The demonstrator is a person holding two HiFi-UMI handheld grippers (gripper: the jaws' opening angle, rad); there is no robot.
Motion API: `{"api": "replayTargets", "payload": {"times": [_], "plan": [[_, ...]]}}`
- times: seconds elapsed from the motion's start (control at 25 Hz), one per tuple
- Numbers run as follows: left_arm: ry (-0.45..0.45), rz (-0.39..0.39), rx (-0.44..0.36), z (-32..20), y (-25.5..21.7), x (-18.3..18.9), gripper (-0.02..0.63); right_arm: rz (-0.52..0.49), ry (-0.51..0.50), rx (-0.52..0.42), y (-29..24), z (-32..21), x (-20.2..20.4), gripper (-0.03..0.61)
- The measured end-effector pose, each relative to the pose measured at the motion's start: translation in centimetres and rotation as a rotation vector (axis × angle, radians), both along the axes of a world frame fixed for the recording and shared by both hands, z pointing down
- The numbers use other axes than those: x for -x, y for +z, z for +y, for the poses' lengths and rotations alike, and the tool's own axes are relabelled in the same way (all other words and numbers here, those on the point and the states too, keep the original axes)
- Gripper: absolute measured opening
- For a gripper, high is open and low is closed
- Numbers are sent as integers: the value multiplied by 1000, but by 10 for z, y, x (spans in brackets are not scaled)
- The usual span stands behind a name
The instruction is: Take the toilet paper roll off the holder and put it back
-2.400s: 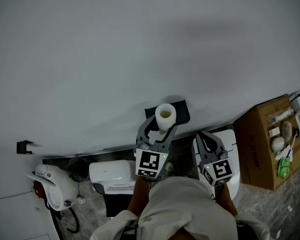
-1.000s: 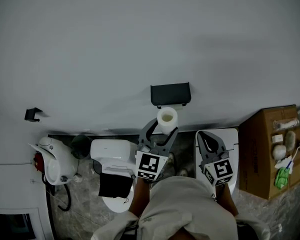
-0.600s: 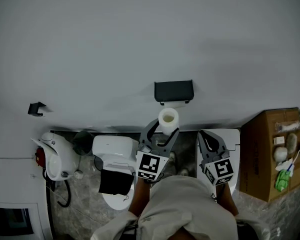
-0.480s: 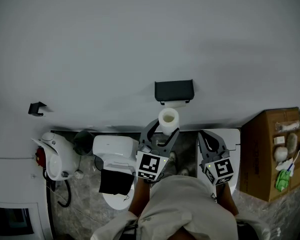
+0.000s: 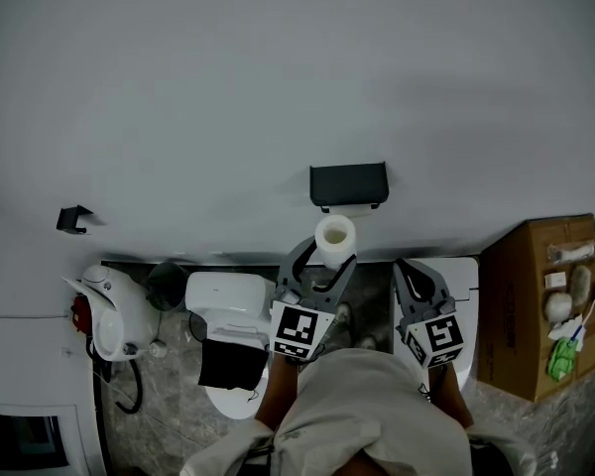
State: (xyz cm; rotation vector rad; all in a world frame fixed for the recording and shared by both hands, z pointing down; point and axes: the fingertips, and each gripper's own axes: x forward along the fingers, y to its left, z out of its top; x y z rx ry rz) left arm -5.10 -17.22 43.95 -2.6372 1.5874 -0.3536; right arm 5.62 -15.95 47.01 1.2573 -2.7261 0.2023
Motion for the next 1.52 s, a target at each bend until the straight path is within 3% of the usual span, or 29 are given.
{"api": "replayTargets", "payload": {"times": [1.0,1.52], "plan": [[62,29,-32,-77,-5,10,287,6,60,3,-3,-65,19,-5],[70,-15,-24,-119,2,4,287,18,120,20,1,-91,11,-5]]}}
